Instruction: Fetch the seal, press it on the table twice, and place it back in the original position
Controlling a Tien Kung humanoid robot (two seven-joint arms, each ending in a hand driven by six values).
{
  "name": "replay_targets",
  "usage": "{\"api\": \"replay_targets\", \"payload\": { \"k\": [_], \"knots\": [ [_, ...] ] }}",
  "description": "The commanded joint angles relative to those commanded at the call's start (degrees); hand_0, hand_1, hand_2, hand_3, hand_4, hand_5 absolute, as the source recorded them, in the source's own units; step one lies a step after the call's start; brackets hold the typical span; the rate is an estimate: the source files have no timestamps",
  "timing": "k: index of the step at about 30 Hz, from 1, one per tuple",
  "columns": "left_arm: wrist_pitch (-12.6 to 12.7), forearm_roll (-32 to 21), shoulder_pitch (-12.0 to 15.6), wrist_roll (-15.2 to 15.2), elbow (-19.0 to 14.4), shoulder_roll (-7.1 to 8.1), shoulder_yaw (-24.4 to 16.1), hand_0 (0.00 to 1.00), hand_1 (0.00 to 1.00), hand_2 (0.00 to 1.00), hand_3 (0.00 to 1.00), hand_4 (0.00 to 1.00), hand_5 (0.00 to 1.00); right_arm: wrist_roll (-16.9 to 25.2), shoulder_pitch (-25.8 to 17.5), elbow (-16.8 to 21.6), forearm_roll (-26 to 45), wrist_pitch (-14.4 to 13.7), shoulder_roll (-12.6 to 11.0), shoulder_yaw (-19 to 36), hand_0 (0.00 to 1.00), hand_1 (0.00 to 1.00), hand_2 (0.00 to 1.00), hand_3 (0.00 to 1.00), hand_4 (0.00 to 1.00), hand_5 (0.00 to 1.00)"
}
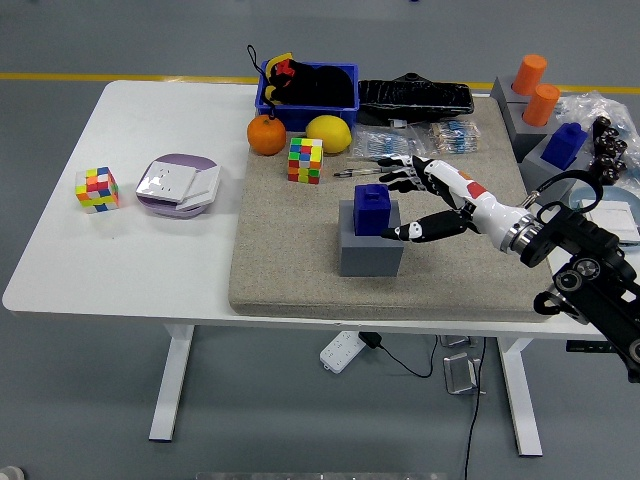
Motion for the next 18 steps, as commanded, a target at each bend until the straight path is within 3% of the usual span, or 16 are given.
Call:
{"api": "replay_targets", "payload": {
  "k": [11,18],
  "knots": [
    [-0.01,0.02,-0.38,0.02,-0.13,-0.1,0.53,0.793,0.744,0.736,0.761,0.621,0.439,1.68,3.76,-4.67,1.19,-1.6,1.95,-4.43,0.82,0.77,0.774,0.84,0.942,0.002],
    [-0.04,-0.24,-0.27,0.08,-0.07,-0.08,1.16,0.793,0.744,0.737,0.761,0.621,0.439,1.82,4.43,-6.02,1.38,-1.91,1.66,-4.97,0.809,0.75,0.76,0.812,0.92,0.002]
  ]
}}
